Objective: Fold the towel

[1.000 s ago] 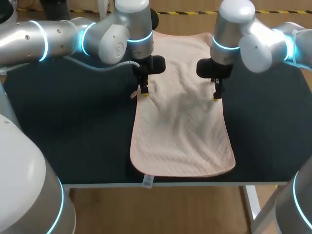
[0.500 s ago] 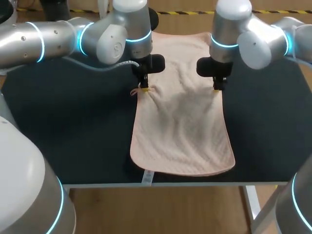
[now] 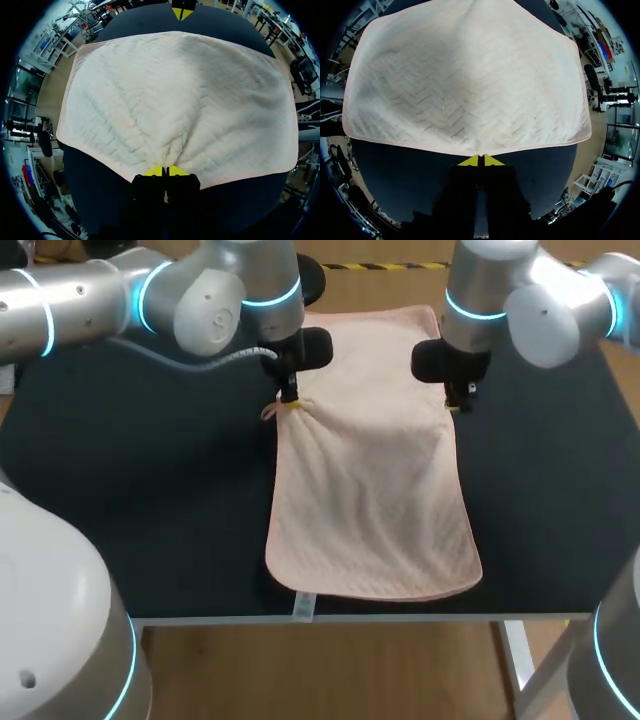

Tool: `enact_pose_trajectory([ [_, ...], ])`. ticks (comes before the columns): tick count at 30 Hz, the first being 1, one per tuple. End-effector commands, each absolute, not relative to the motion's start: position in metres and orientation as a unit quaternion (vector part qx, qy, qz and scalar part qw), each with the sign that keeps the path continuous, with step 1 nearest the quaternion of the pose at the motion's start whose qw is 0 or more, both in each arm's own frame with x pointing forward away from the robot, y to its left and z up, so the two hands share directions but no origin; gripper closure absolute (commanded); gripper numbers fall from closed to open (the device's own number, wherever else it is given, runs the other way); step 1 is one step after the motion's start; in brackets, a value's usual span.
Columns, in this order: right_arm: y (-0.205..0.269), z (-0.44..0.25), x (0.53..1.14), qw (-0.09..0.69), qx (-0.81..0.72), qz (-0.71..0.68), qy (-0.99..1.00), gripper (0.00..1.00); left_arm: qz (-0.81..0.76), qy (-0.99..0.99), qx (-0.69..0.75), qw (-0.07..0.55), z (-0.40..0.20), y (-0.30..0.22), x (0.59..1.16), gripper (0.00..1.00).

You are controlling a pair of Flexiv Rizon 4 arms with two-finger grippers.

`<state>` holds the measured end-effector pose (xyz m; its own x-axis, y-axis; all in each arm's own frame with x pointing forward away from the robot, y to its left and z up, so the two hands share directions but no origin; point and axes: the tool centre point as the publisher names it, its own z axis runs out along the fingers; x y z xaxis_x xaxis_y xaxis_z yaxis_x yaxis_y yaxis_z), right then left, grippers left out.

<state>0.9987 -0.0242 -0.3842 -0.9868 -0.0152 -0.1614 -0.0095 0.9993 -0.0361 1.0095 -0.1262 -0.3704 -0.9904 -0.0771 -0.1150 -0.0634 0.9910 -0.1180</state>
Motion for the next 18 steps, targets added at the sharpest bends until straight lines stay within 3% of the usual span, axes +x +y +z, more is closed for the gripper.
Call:
enact_pose_trajectory([
  [1, -0.020, -0.392, 1.002, 0.079, -0.012, -0.013, 0.997, 0.00, -0.050, 0.997, -0.032, 0.052, -0.370, -0.128, 1.006, 1.00],
  [18, -0.010, -0.442, 1.011, 0.046, 0.004, 0.010, 0.999, 0.00, -0.049, 0.998, -0.031, 0.032, -0.390, -0.129, 1.008, 1.00],
])
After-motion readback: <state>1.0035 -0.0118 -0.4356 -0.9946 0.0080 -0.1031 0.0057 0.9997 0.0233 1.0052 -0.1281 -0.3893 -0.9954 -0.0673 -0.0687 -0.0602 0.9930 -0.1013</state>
